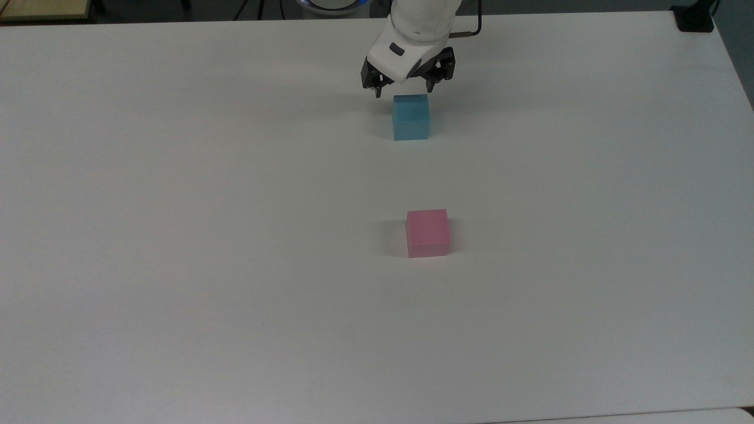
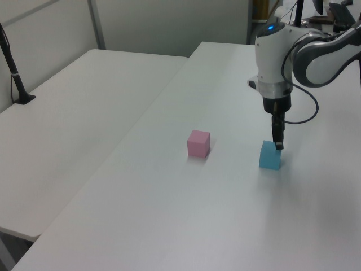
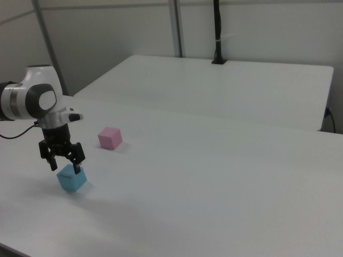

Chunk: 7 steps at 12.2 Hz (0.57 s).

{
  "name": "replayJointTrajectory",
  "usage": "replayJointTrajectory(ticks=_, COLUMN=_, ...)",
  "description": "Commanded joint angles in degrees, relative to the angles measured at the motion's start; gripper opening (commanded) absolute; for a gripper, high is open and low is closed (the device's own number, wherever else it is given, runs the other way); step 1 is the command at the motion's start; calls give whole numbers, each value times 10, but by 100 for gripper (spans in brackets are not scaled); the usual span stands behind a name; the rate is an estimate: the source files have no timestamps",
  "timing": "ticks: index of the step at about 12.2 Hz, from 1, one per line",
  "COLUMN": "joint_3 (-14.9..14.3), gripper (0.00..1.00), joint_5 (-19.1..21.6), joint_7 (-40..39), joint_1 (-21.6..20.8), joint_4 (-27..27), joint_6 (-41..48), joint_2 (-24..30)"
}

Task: Put blue cube on pink cube
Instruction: 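Lower the gripper and close it on the light-blue cube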

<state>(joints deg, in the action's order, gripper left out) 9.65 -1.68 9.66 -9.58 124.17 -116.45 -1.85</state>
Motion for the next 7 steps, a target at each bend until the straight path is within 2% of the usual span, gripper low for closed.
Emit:
replayJointTrajectory(ticks=1, joint_3=2, gripper=100, joint_5=-13, joint_7=28, joint_1=-9, joint_4=7, joint_6=-52, joint_2=-28)
replayJointTrajectory(ticks=2, joint_3=2, gripper=100, joint_5=-44, joint_7=55, joint_1=-20, joint_4=5, joint_6=-64, joint_2=-51)
replayJointTrajectory(ticks=3, joint_3=2, gripper=100, joint_5=-56, joint_7=64, joint_1=-21, joint_4=4, joint_6=-69, joint_2=-62)
replayJointTrajectory(ticks=5, joint_3=2, gripper=97, joint_5=-57, joint_7=69, joint_1=-25, joint_4=3, joint_6=-76, joint_2=-66)
replayJointTrajectory(ticks=7, joint_3=3, gripper=68, joint_5=-56, joint_7=69, joint_1=-25, joint_4=-2, joint_6=-72, joint_2=-62)
